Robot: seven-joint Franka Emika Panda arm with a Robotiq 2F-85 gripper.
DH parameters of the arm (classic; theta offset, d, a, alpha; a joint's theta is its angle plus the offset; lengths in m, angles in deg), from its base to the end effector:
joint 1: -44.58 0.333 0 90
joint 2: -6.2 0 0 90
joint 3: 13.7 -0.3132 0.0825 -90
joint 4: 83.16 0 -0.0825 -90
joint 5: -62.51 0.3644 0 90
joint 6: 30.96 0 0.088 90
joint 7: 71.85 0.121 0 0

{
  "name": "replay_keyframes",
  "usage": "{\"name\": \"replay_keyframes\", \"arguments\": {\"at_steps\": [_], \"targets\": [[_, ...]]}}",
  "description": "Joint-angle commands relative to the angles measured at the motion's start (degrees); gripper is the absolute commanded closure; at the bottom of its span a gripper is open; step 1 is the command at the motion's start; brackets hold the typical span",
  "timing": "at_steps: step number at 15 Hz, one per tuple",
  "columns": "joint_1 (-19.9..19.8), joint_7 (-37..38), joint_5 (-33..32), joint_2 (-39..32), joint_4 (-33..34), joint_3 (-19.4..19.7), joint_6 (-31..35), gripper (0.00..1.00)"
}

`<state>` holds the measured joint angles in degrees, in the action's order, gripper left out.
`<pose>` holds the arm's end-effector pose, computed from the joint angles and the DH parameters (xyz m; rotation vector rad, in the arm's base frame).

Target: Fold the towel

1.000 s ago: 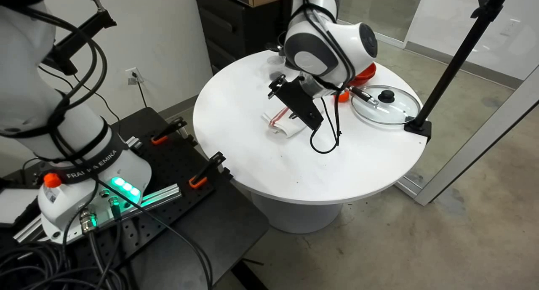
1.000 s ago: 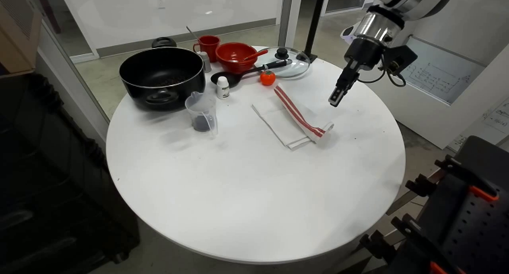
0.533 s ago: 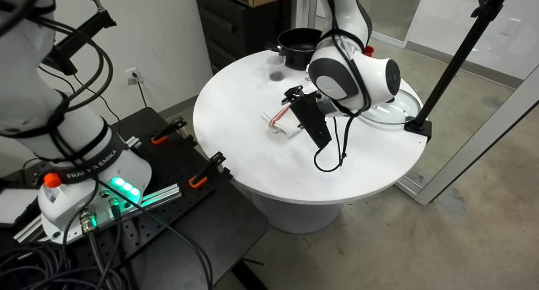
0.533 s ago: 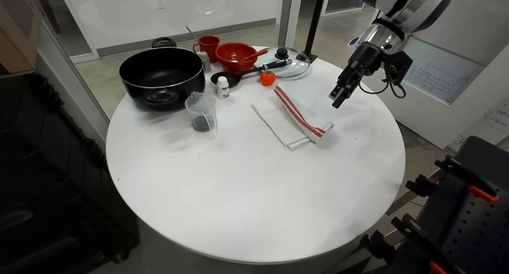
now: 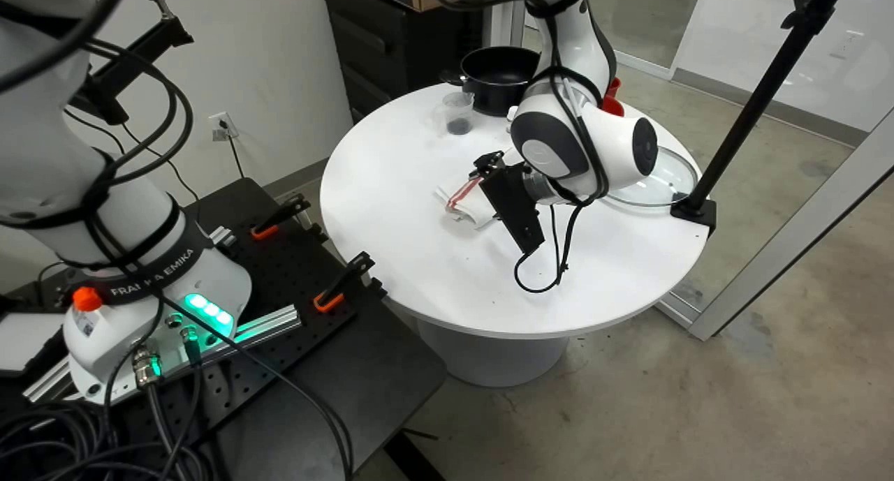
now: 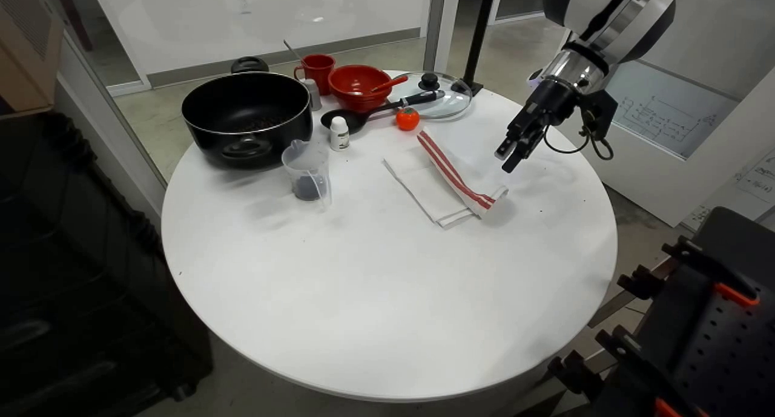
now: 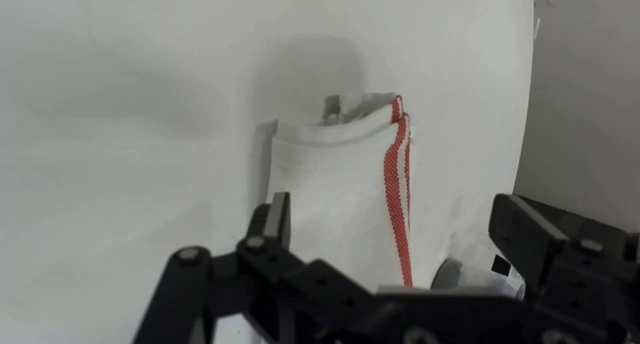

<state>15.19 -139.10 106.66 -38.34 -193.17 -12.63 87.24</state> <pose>0.4752 -0.2278 0.0625 -2.3547 -0.0534 -0.0023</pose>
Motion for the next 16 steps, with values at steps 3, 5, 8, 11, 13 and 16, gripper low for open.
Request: {"name": "replay_keyframes", "arguments": {"at_steps": [3, 5, 8, 11, 13, 16], "targets": [[2.98, 2.18, 0.08, -1.71, 0.89, 1.88, 2.36, 0.00], [3.55, 2.35, -0.11, -2.01, 0.58, 1.96, 3.72, 0.00], [4.75, 3.66, -0.90, -2.65, 0.31, 2.25, 5.79, 0.00], [5.42, 5.24, -1.97, -3.36, 0.23, 2.21, 6.77, 0.26], [5.66, 5.68, -2.31, -3.53, 0.00, 2.03, 7.28, 0.41], [5.77, 6.24, -2.65, -3.73, -0.14, 1.84, 7.72, 0.64]]}}
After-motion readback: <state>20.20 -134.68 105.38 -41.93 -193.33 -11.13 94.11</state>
